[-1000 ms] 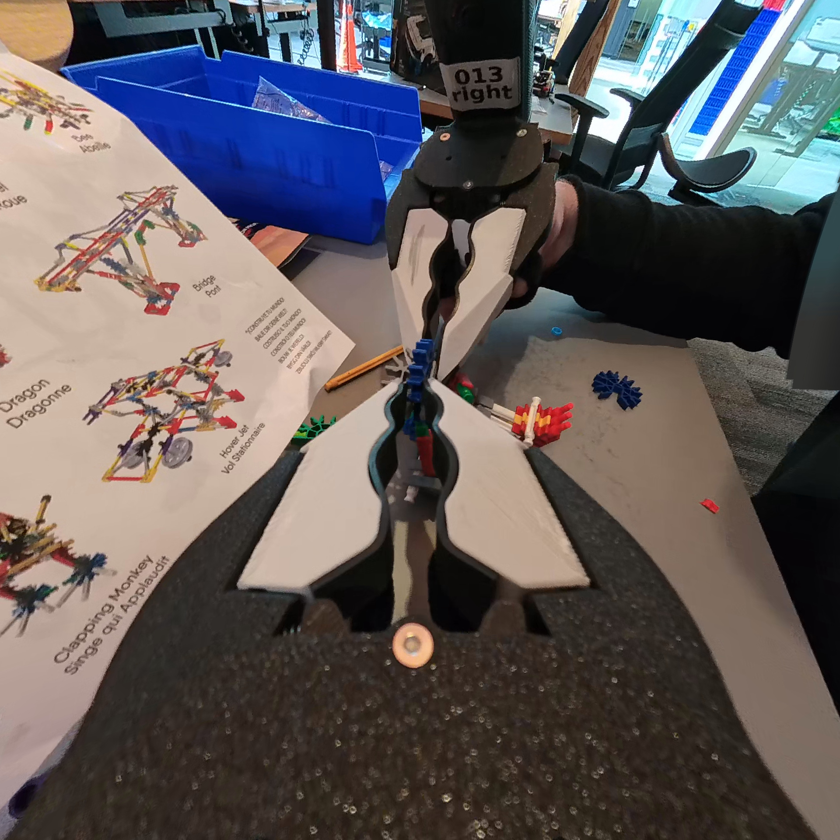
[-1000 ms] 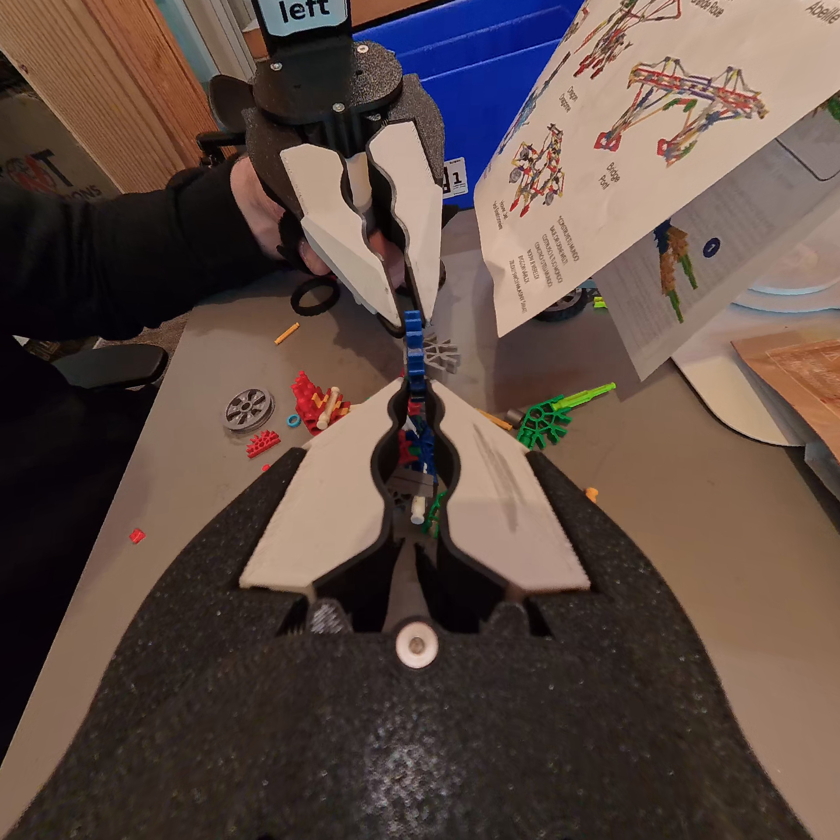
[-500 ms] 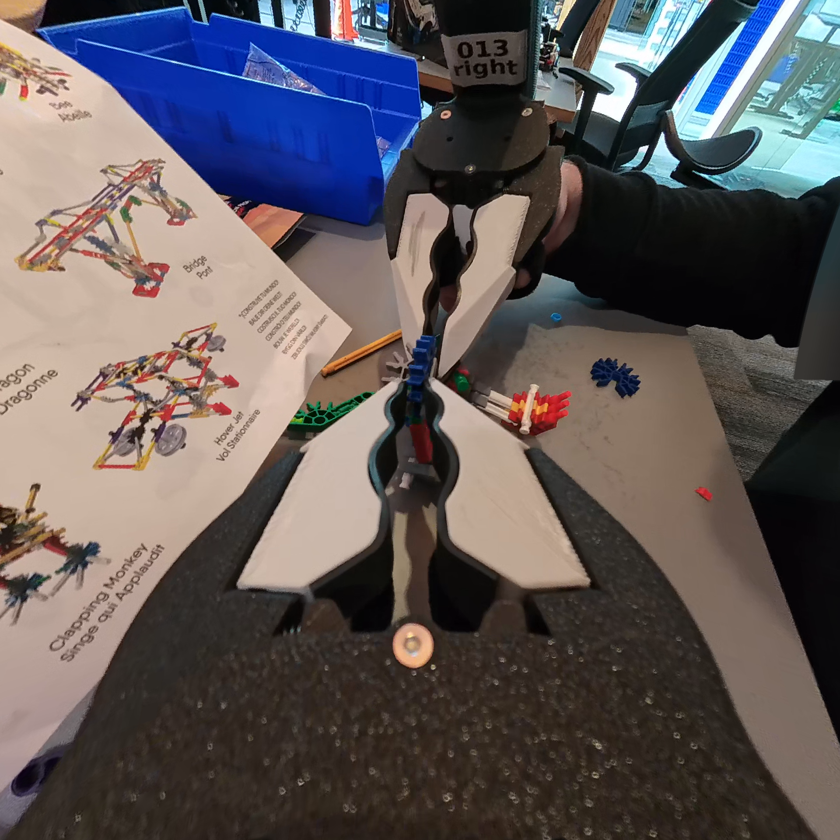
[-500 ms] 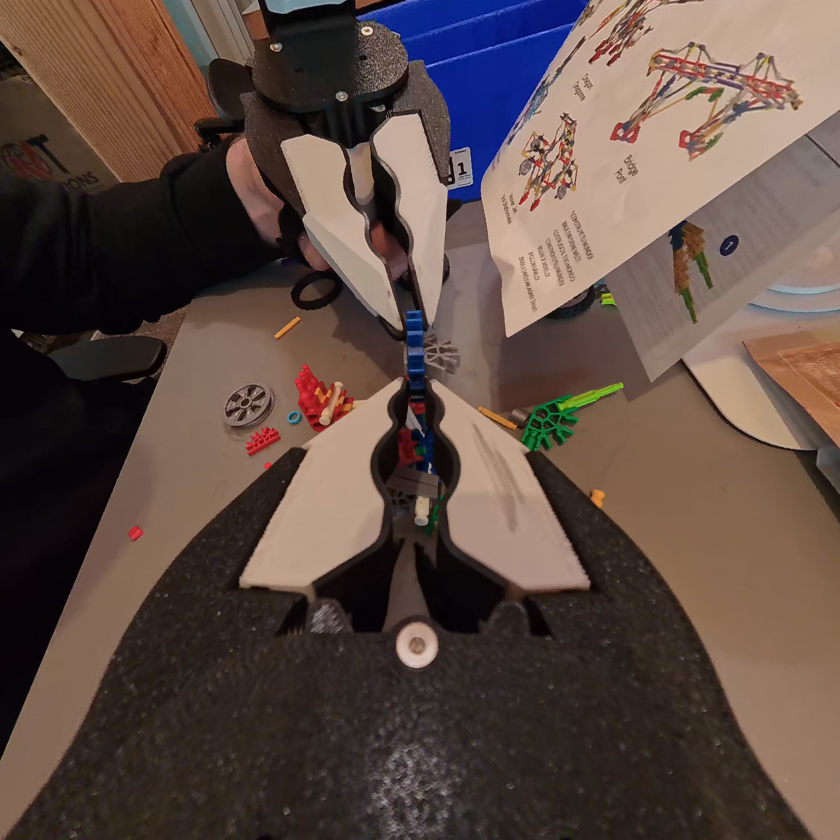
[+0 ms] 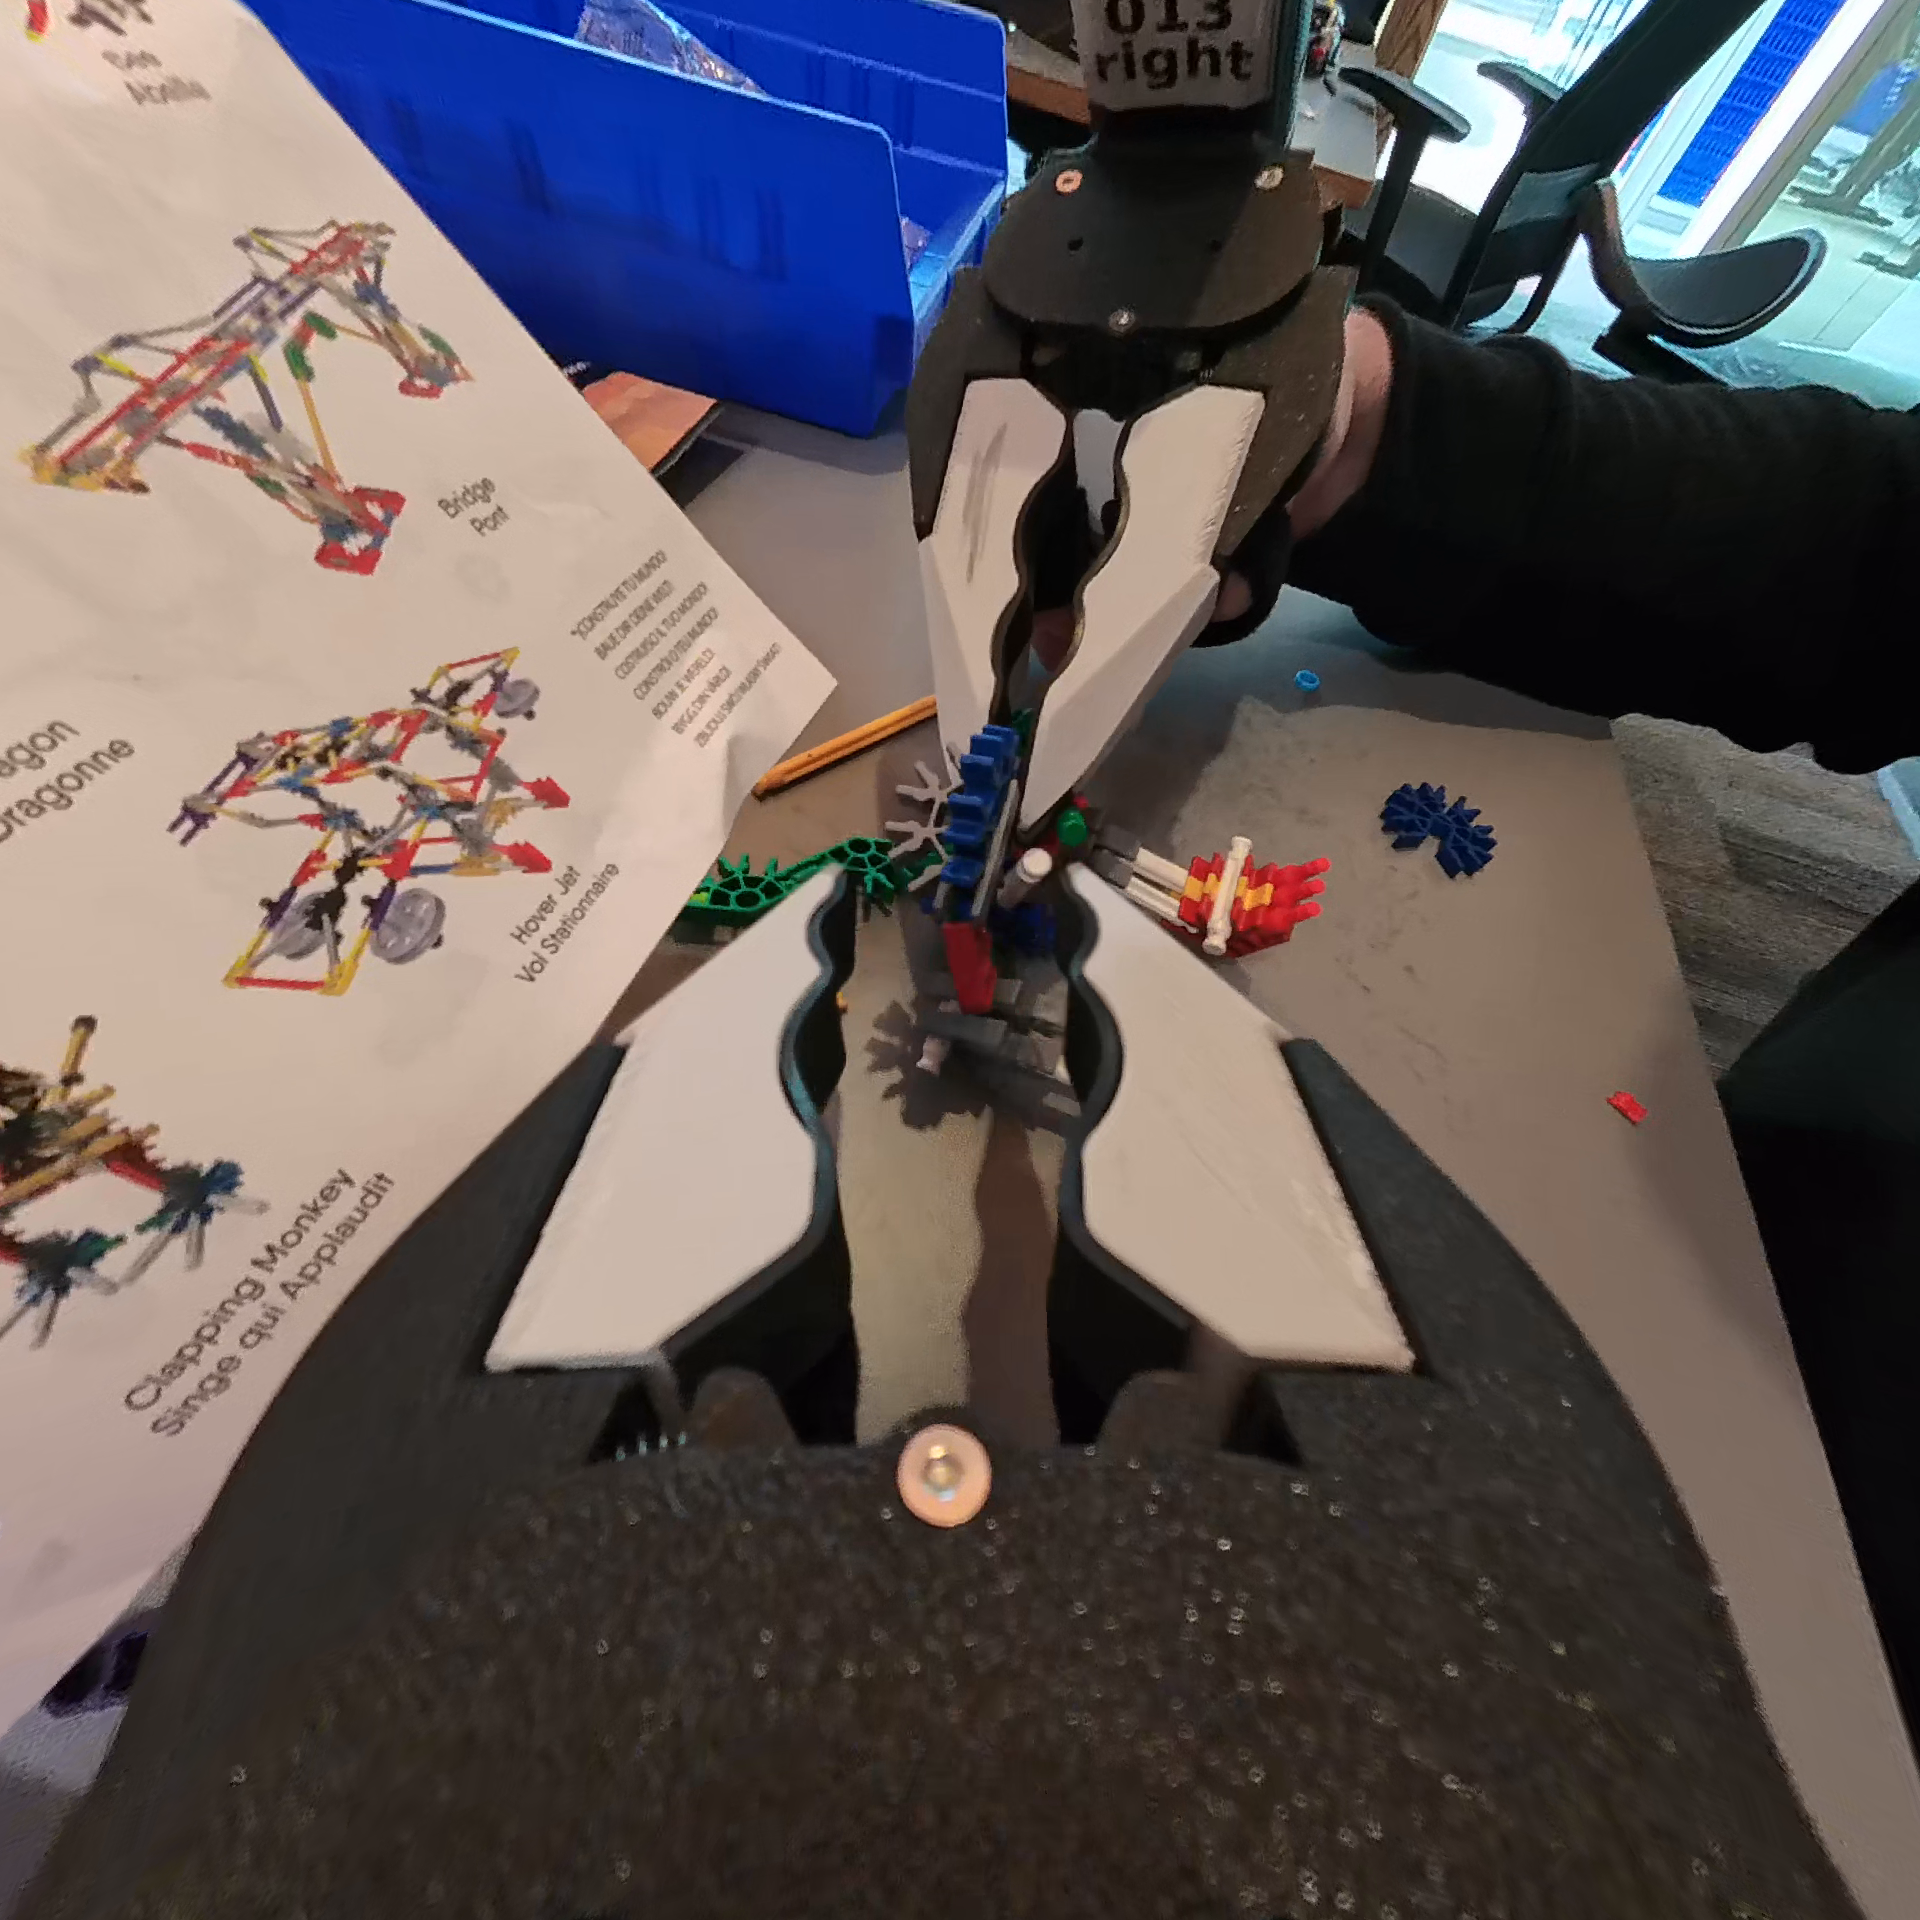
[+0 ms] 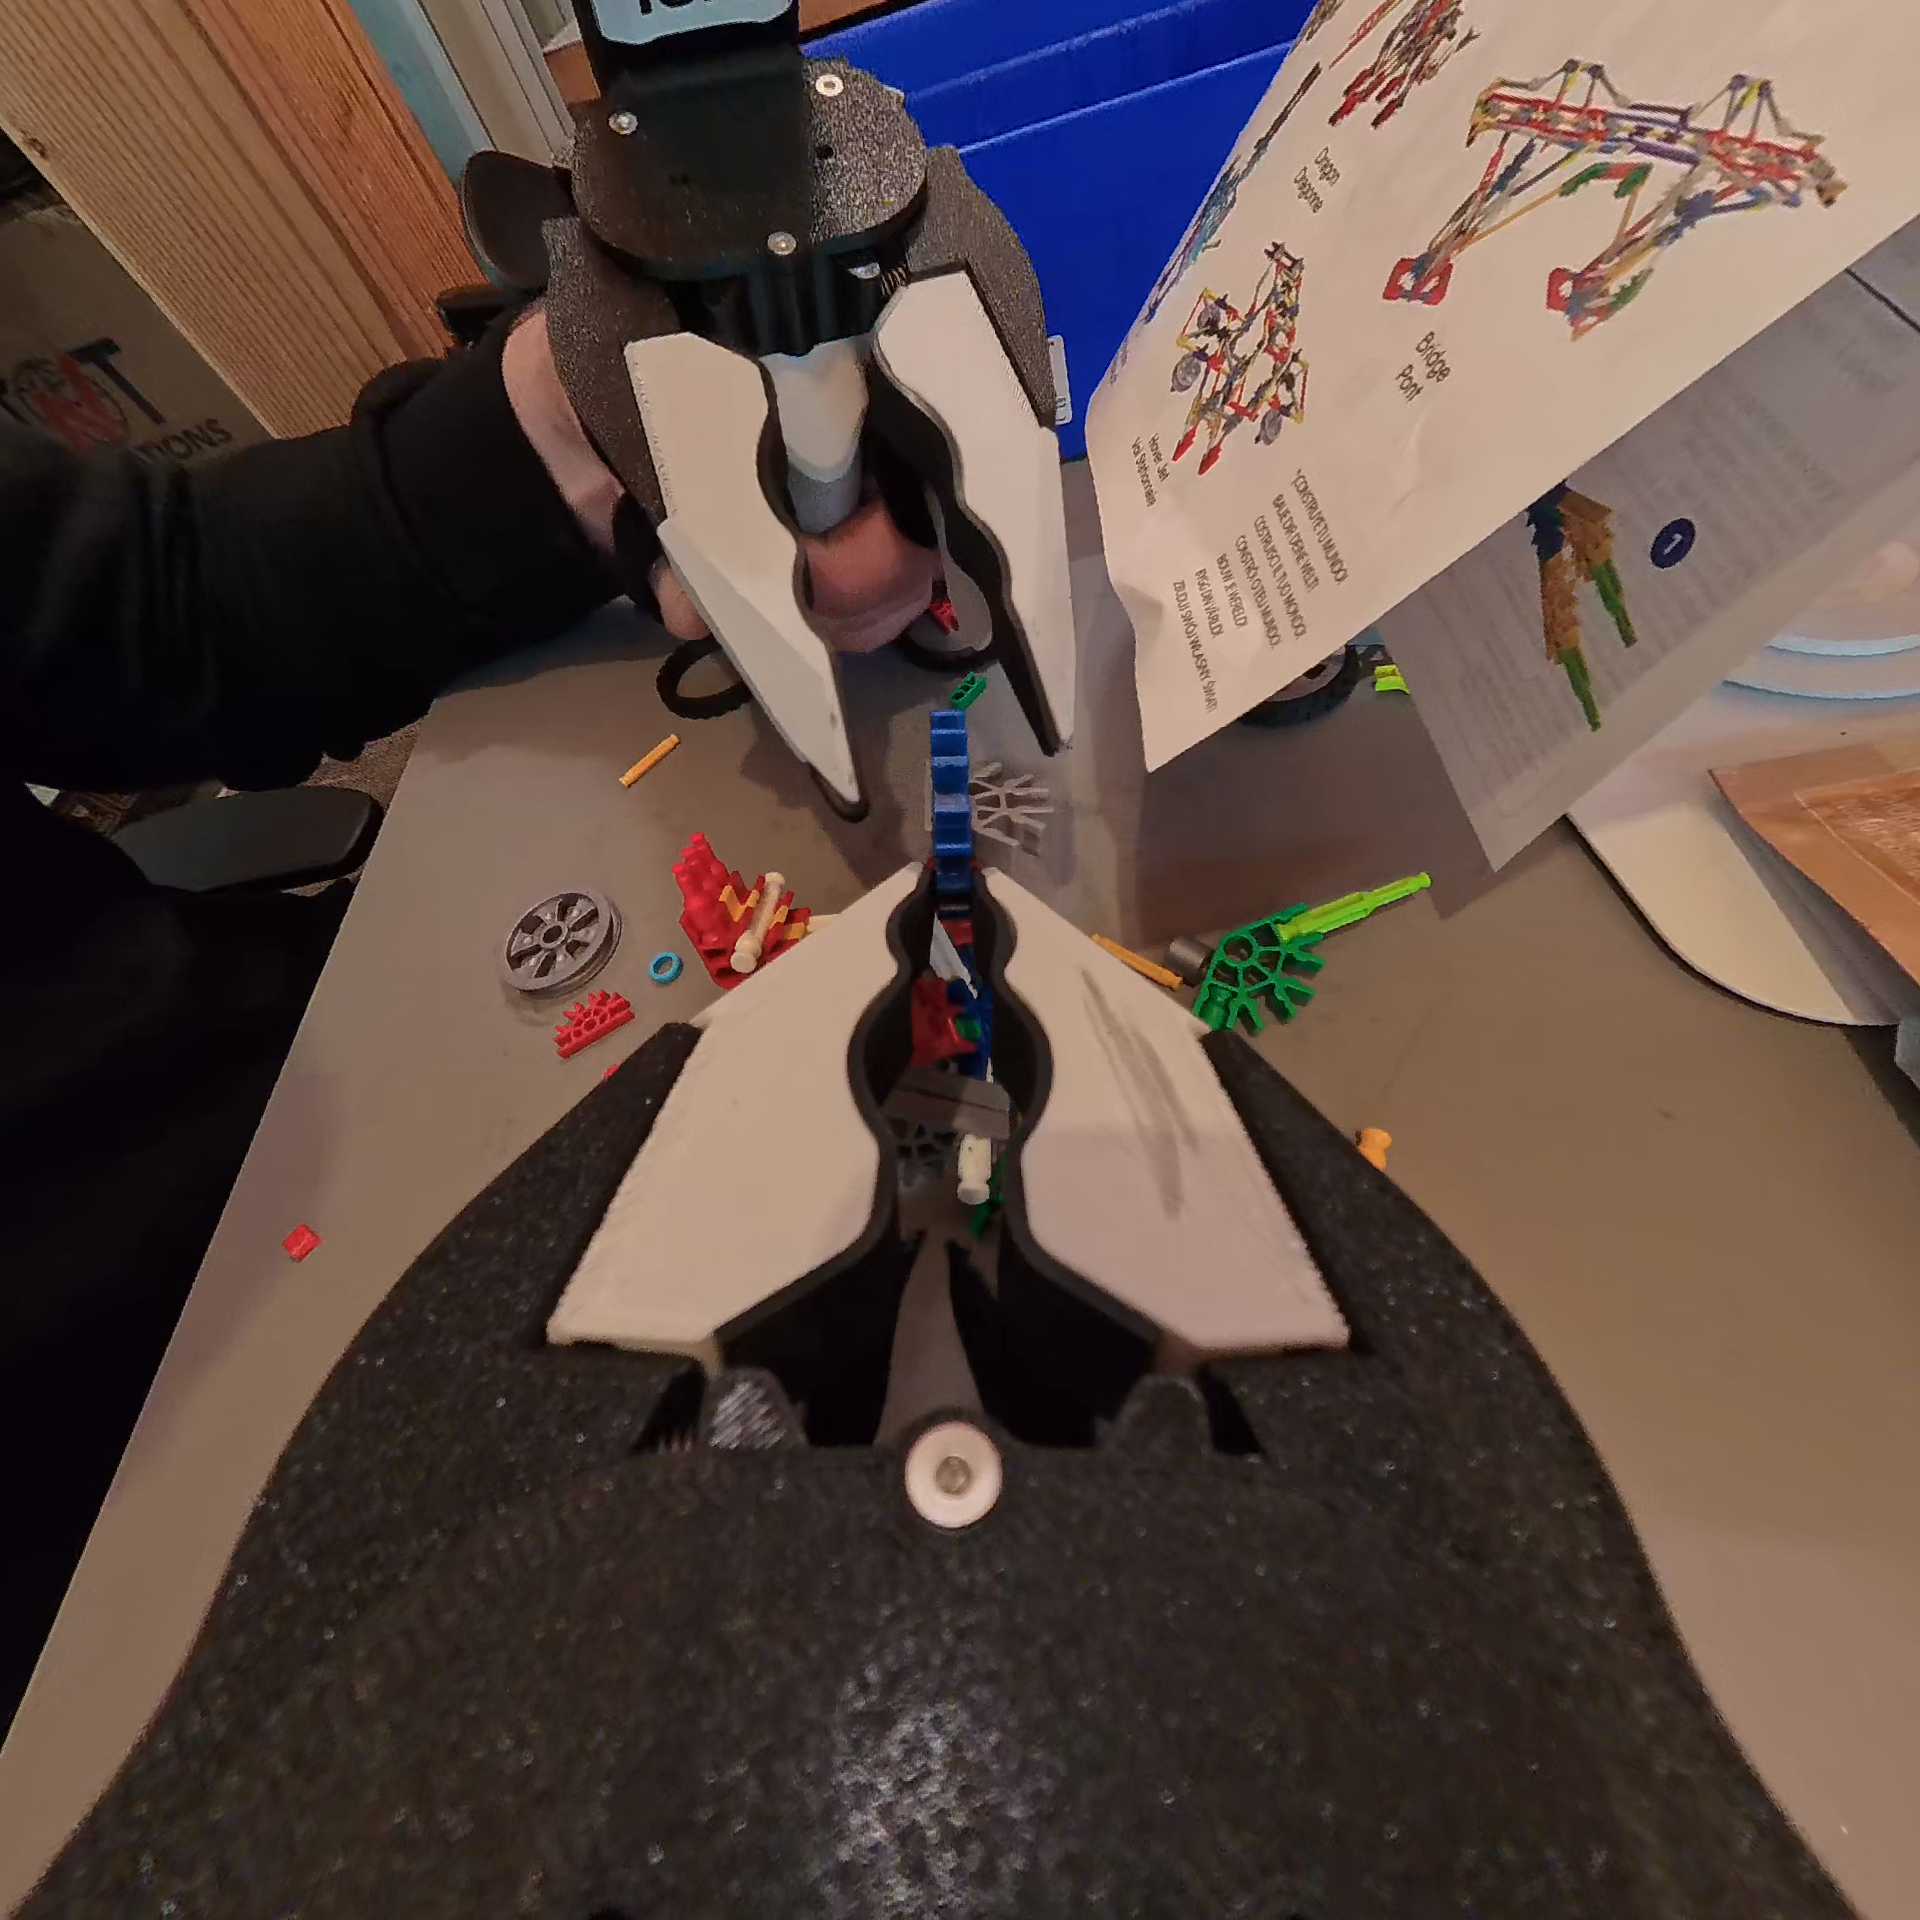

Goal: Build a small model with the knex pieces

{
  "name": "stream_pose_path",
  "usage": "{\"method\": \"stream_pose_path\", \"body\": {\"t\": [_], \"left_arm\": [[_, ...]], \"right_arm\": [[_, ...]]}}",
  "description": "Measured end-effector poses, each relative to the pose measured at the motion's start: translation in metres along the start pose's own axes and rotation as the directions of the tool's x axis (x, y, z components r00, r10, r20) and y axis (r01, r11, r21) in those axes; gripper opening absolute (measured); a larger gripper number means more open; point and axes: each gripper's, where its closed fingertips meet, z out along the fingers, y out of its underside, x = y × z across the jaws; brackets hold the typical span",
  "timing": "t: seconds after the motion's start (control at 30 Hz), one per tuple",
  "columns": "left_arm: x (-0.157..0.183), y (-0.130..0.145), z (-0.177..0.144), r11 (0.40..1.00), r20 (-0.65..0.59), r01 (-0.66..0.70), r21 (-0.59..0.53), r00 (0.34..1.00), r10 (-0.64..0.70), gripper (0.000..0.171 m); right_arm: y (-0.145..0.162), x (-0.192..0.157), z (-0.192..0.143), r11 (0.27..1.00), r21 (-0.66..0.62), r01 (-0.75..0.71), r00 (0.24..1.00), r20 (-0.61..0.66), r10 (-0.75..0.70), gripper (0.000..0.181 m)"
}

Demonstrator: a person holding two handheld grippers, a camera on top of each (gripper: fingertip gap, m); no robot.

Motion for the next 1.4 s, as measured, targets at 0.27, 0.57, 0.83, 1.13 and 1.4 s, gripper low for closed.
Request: {"method": "stream_pose_path", "body": {"t": [0.27,0.57,0.83,1.13,1.4], "left_arm": [[0.001,0.008,0.012,0.999,0.0,-0.021,-0.037,1.0,0.022,0.017],[-0.001,0.007,0.012,1.0,-0.015,0.001,-0.018,1.0,-0.001,0.015],[0.0,0.01,0.014,0.999,-0.019,-0.014,-0.03,1.0,0.013,0.014],[0.001,0.011,0.017,0.998,-0.003,-0.053,-0.034,0.999,0.053,0.014],[-0.001,0.007,0.017,0.999,0.002,-0.051,-0.014,0.999,0.051,0.014]], "right_arm": [[0.0,0.0,0.0,1.0,0.001,-0.003,1.0,0.001,0.003,0.005],[0.0,0.003,0.0,0.999,0.011,-0.043,0.999,0.006,0.043,0.006],[0.0,0.004,0.001,0.996,0.019,-0.082,0.996,0.015,0.082,0.011],[-0.001,0.003,0.006,0.999,0.015,-0.044,0.999,-0.009,0.044,0.012],[-0.002,0.005,0.004,0.997,0.026,-0.07,0.997,-0.008,0.071,0.01]]}}
